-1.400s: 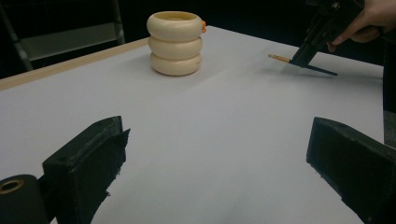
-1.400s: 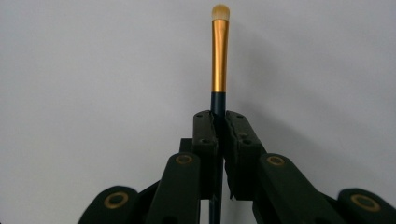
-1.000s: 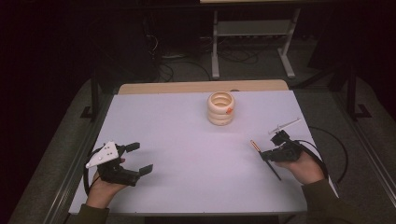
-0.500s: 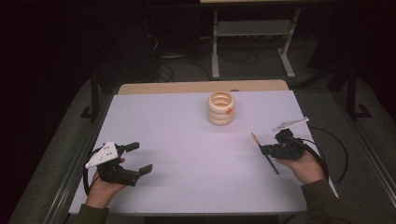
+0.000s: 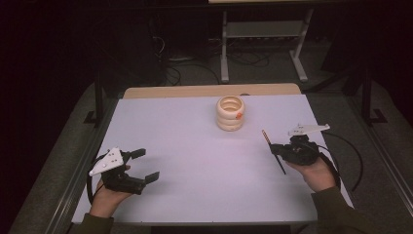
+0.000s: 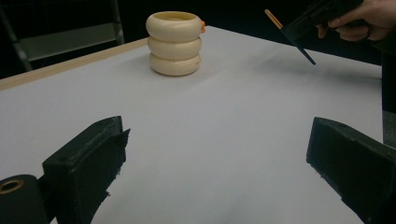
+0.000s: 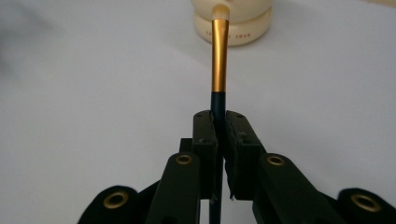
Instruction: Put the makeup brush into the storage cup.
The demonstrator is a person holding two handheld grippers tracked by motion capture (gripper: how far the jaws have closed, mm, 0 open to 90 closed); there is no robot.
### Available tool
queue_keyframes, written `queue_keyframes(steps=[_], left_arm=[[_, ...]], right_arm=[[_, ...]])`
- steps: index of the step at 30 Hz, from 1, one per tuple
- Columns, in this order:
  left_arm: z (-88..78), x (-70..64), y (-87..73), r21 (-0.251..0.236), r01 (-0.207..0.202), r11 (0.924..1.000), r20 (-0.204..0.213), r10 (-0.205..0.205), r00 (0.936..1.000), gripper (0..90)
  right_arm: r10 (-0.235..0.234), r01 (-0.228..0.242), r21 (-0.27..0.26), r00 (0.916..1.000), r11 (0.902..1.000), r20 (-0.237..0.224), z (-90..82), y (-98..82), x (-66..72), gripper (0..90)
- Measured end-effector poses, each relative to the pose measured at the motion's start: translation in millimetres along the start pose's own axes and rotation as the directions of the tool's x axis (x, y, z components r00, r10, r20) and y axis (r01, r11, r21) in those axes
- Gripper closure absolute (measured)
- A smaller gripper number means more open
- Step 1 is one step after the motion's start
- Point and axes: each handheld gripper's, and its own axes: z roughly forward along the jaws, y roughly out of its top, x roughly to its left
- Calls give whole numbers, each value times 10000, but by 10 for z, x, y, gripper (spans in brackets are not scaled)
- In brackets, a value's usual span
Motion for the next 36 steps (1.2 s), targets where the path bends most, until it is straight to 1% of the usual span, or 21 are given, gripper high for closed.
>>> queue_keyframes(steps=[3, 4, 5, 6, 7, 8, 9, 11, 14, 15, 18, 20, 21, 22, 23, 28, 29, 31, 34, 36], left_arm=[[0, 0, -1, 20, 0, 10000, -4, 0, 10000, 40], [1, -1, -1, -1, 18, 10000, -1, -18, 10000, 40], [1, -1, -1, -1, 18, 10000, -1, -18, 10000, 40], [-1, -1, 2, 20, -9, 10000, -3, 9, 10000, 40], [0, -2, 2, 18, -1, 10000, -2, 1, 10000, 40], [2, -4, 2, 8, 15, 10000, 1, -15, 10000, 40], [3, -4, 1, 18, 10, 10000, 4, -10, 10000, 40], [4, -4, 2, 29, -9, 10000, 19, 9, 10000, 40], [9, -5, 1, 41, -9, 10000, 30, 9, 10000, 41], [9, -4, 2, 74, -43, 10000, 37, 42, 10000, 40], [13, -6, -1, 70, -32, 10000, 49, 32, 10000, 40], [18, -9, -5, 51, 38, 10000, 59, -38, 10000, 41], [22, -7, -10, 45, 6, 10000, 67, -7, 10000, 40], [25, -9, -12, 66, 8, 10000, 74, -8, 10000, 40], [31, -16, -15, 95, 66, 9999, 87, -67, 9999, 41], [60, -21, -30, 116, 32, 9999, 145, -34, 9999, 40], [67, -23, -35, 93, 85, 9999, 156, -87, 9998, 40], [72, -22, -38, 122, 5, 9999, 168, -7, 9999, 40], [76, -24, -38, 135, -34, 9999, 187, 31, 9998, 40], [78, -27, -41, 135, 29, 9999, 197, -32, 9998, 40]], right_arm=[[-141, 145, -375, 9998, 9992, 104, -29, 7, -6, 825], [-37, 41, -449, 9999, 9990, 100, -43, 10, 0, 825], [-37, 41, -449, 9999, 9990, 100, -43, 10, 0, 825], [-141, 149, -650, 9998, 9978, 125, -50, 12, -7, 825], [-127, 138, -868, 9998, 9961, 130, -71, 19, -8, 825], [-82, 95, -948, 9999, 9954, 138, -83, 21, -5, 825], [-169, 181, -1102, 9998, 9937, 126, -88, 25, -11, 825], [-171, 181, -1347, 9998, 9907, 87, -104, 33, -9, 825], [-179, 197, -1589, 9998, 9871, 130, -124, 57, 5, 825], [-272, 293, -1710, 9995, 9848, 142, -126, 65, 4, 825], [-347, 377, -1976, 9992, 9796, 188, -138, 88, 22, 825], [-387, 410, -2126, 9991, 9763, 153, -149, 103, 23, 825], [-347, 366, -2197, 9993, 9749, 128, -155, 110, 26, 825], [-403, 419, -2300, 9991, 9723, 116, -154, 119, 19, 825], [-385, 390, -2333, 9992, 9716, 68, -154, 129, 19, 825], [-397, 414, -2597, 9991, 9648, 118, -168, 169, 17, 825], [-387, 398, -2666, 9992, 9630, 95, -172, 178, 10, 825], [-322, 311, -2747, 9995, 9610, 6, -175, 202, 8, 825], [-373, 362, -2870, 9993, 9572, 14, -169, 242, 8, 825], [-382, 367, -2925, 9993, 9555, 5, -160, 268, 9, 825]])
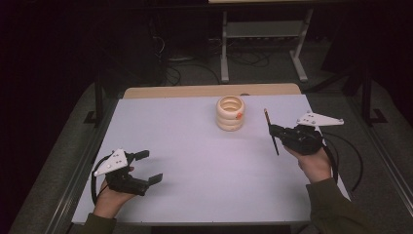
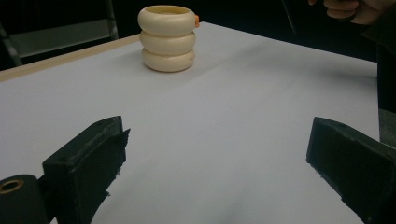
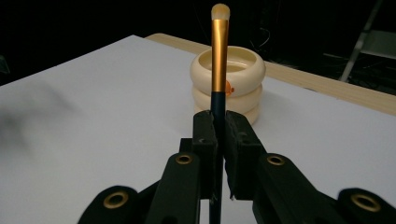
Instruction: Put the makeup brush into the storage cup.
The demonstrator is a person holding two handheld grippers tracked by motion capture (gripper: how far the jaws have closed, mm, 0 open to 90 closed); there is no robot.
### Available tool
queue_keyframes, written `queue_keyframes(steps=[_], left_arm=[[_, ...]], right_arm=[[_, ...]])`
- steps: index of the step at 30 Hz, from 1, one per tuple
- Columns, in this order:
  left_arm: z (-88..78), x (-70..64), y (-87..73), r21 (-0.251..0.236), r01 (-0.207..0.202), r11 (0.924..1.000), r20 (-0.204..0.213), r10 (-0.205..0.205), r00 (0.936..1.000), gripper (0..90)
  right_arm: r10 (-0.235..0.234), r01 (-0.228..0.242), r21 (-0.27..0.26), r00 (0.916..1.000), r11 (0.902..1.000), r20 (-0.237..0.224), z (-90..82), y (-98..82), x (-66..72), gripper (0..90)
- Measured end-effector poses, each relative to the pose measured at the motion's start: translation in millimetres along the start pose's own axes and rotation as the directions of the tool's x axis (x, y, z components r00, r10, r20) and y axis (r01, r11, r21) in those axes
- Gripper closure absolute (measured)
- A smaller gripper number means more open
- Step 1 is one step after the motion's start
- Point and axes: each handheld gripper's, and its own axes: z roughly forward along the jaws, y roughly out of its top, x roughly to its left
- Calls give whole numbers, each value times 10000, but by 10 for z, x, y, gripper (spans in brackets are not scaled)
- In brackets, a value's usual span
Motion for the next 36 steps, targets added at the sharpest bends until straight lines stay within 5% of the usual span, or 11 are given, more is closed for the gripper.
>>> queue_keyframes(steps=[36], left_arm=[[-16, 5, 10, -61, -12, 10000, -41, 12, 10000, 40]], right_arm=[[60, -65, -416, 9999, 9991, -123, 209, 247, -55, 825]])
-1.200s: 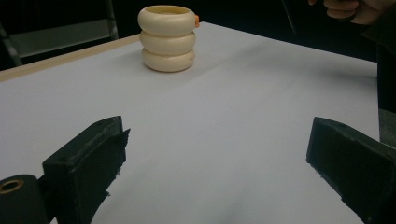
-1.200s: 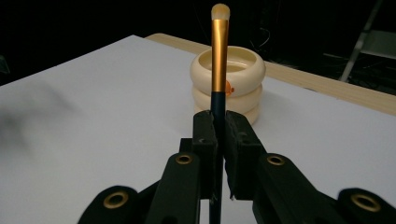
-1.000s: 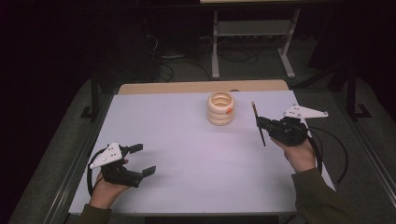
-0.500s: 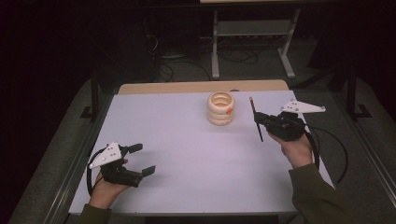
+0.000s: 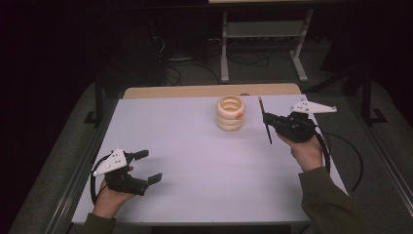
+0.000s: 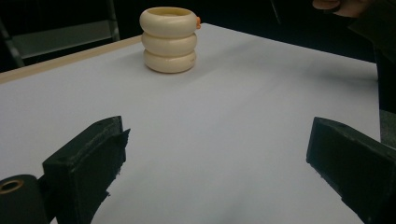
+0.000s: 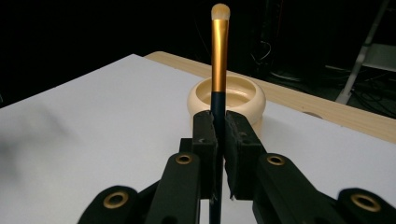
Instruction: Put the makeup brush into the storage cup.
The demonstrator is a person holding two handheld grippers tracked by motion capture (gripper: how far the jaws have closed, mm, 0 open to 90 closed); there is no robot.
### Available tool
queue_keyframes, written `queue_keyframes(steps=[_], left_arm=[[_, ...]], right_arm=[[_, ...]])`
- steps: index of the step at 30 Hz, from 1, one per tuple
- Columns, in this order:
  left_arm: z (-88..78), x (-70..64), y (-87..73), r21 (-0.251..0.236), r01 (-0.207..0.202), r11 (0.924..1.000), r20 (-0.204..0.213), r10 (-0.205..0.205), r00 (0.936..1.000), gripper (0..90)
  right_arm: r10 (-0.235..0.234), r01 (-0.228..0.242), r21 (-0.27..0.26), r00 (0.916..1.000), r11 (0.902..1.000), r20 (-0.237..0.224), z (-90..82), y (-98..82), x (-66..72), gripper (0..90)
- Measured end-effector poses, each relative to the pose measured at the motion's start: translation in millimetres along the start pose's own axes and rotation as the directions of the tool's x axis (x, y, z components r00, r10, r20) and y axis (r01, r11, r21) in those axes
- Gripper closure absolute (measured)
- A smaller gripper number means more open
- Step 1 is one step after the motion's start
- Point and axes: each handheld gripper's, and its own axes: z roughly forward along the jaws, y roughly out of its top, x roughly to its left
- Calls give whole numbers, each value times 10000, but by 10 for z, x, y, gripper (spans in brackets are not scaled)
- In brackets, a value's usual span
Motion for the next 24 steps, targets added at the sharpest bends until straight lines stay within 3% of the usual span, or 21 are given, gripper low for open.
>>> queue_keyframes(steps=[24], left_arm=[[-6, -5, 5, 41, -14, 10000, -18, 14, 10000, 40]], right_arm=[[-48, 47, -254, 10000, 9997, -39, 212, 131, -9, 825]])
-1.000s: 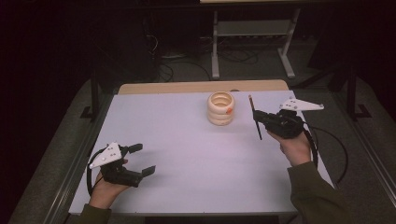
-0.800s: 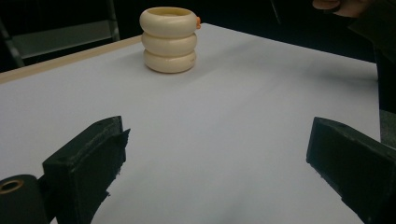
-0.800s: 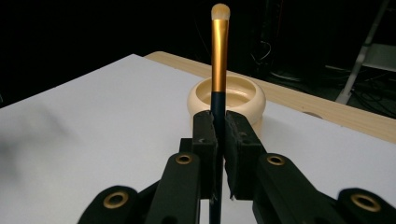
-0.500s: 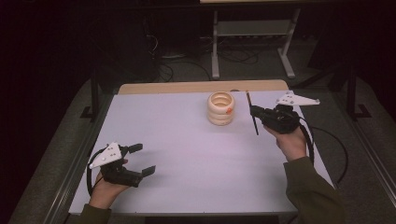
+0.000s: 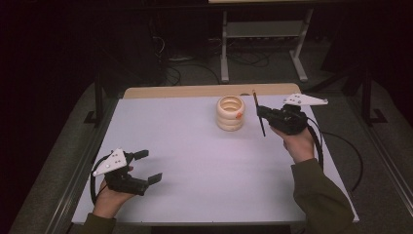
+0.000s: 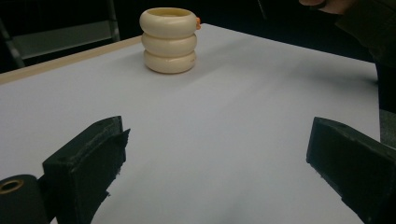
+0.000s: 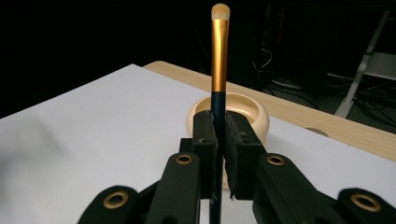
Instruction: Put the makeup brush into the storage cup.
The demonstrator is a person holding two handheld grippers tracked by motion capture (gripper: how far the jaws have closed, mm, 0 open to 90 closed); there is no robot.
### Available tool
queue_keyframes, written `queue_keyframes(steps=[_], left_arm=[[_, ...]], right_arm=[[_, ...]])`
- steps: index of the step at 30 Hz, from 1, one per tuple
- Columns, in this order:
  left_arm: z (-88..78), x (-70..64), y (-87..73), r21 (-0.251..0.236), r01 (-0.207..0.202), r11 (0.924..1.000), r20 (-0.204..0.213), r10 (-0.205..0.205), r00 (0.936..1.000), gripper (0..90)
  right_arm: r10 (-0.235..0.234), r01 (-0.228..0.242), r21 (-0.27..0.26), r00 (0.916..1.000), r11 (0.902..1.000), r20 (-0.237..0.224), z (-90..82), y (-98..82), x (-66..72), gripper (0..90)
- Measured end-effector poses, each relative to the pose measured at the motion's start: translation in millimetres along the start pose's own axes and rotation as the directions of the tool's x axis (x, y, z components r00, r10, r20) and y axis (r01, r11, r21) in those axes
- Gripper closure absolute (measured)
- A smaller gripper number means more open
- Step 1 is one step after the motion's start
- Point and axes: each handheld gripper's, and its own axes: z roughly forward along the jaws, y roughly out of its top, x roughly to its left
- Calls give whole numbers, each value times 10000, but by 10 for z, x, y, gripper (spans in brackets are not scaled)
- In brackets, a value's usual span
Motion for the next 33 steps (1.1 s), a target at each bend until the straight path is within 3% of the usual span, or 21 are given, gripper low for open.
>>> queue_keyframes(steps=[21, 33], left_arm=[[-1, -5, -2, -175, 217, 9996, 2, -217, 9998, 40], [-4, 5, 4, -179, 66, 9998, 22, -66, 10000, 40]], right_arm=[[-24, 23, -163, 10000, 9999, -9, 262, 111, -26, 826], [60, -60, -210, 10000, 9998, 10, 381, 209, -53, 825]])
